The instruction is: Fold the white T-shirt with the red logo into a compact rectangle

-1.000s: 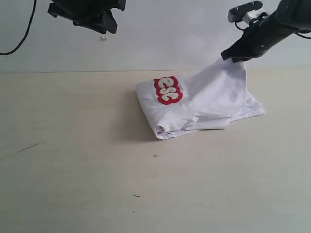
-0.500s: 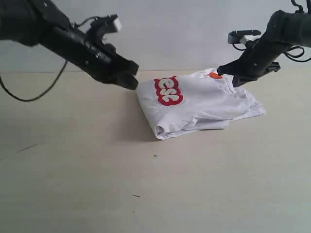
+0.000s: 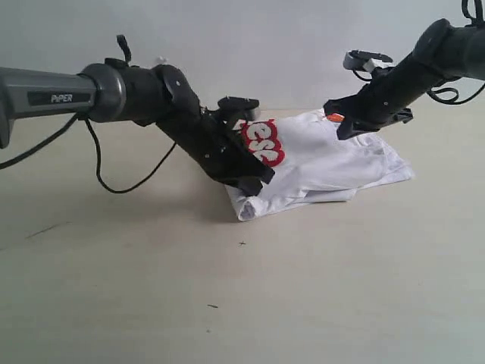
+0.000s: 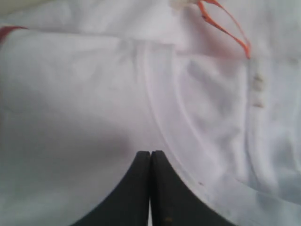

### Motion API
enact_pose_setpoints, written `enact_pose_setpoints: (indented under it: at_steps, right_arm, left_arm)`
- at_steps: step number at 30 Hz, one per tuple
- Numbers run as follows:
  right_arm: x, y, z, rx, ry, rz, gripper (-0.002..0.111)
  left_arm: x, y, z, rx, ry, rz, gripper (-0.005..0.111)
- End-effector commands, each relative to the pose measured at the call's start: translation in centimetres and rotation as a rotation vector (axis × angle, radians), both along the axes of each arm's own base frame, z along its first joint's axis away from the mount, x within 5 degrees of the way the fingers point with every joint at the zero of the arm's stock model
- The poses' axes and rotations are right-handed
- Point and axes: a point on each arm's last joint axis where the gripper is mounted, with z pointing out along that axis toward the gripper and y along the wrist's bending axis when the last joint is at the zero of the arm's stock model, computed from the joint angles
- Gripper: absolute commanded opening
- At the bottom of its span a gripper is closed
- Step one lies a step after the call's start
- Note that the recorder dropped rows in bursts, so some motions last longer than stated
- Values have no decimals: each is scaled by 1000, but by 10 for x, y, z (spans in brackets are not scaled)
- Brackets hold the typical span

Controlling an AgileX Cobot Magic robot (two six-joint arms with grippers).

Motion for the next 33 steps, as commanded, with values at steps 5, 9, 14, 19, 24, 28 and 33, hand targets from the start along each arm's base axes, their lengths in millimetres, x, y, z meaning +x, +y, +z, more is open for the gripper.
enact_pose_setpoints:
  at_steps: [5, 9, 14, 19, 24, 28, 33]
  right_arm:
    - [0, 63, -9, -59, -5, 149, 0]
    - [-6, 87, -27, -115, 67, 179, 0]
    - [-20, 127, -35, -115, 125, 275, 0]
    - [-42, 177, -35, -82, 202, 357, 0]
    - [-60, 217, -27, -86, 178, 427, 0]
    - [-69, 238, -1, -66, 112, 420, 0]
    - [-78, 244, 31, -39, 47, 409, 0]
  left_arm:
    - [3, 41, 100, -111, -243, 143, 0]
    - [-4, 76, 129, -146, -301, 262, 0]
    - [-16, 133, 144, -187, -366, 493, 0]
    - [-32, 172, 166, -249, -414, 654, 0]
    - [-46, 182, 182, -271, -445, 672, 0]
    - [-58, 182, 192, -286, -447, 658, 0]
    - [-71, 180, 205, -308, -429, 610, 0]
